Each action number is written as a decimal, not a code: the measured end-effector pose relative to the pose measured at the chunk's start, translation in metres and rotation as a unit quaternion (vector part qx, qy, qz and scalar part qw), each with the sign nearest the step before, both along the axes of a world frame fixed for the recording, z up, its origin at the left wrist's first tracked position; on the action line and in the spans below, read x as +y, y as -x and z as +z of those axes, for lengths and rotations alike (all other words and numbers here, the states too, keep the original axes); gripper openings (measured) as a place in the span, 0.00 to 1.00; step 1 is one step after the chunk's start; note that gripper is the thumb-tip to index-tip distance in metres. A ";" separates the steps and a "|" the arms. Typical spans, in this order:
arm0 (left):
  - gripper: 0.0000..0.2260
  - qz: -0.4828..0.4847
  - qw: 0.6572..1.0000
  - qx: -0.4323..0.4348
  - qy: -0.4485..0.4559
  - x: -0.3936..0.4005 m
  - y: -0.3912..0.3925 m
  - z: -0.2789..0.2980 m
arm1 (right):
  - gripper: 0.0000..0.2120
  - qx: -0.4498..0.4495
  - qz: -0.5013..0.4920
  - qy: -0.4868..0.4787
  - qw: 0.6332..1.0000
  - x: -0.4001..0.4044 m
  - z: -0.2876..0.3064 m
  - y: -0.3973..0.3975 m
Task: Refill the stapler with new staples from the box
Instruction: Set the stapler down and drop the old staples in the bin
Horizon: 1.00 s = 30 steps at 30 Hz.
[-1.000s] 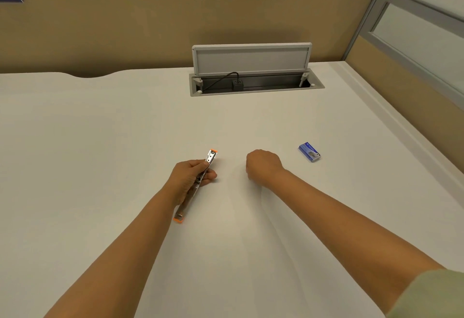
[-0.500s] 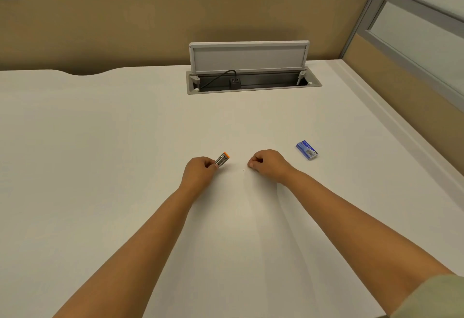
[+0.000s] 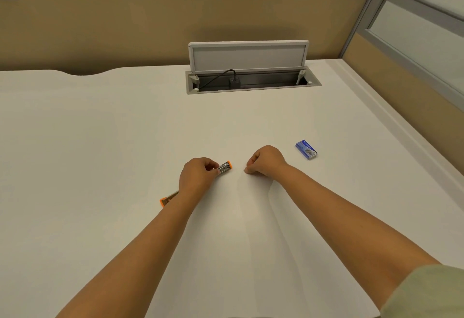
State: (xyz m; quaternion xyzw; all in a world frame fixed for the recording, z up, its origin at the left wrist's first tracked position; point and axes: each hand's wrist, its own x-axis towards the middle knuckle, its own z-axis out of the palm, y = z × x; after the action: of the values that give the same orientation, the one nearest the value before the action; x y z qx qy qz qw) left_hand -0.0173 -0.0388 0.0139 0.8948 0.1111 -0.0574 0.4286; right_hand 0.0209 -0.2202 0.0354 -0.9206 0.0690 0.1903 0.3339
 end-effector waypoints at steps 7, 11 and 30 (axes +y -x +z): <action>0.10 0.018 0.999 -0.017 -0.024 -0.001 -0.001 0.003 | 0.04 -0.051 0.024 0.084 0.995 0.006 0.002 0.017; 0.10 0.019 0.999 -0.021 -0.032 -0.003 0.001 0.003 | 0.08 -0.100 0.134 0.249 0.954 0.021 -0.001 0.024; 0.11 -0.104 0.975 -0.156 -0.122 -0.024 0.014 0.002 | 0.14 -0.045 0.156 0.129 0.978 0.002 0.000 0.016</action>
State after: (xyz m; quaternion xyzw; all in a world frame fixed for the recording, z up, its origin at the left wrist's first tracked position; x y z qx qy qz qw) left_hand -0.0312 -0.0632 0.0161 0.9449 -0.0444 0.0523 0.3200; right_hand 0.0053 -0.2181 0.0353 -0.9630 -0.0670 0.1880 0.1812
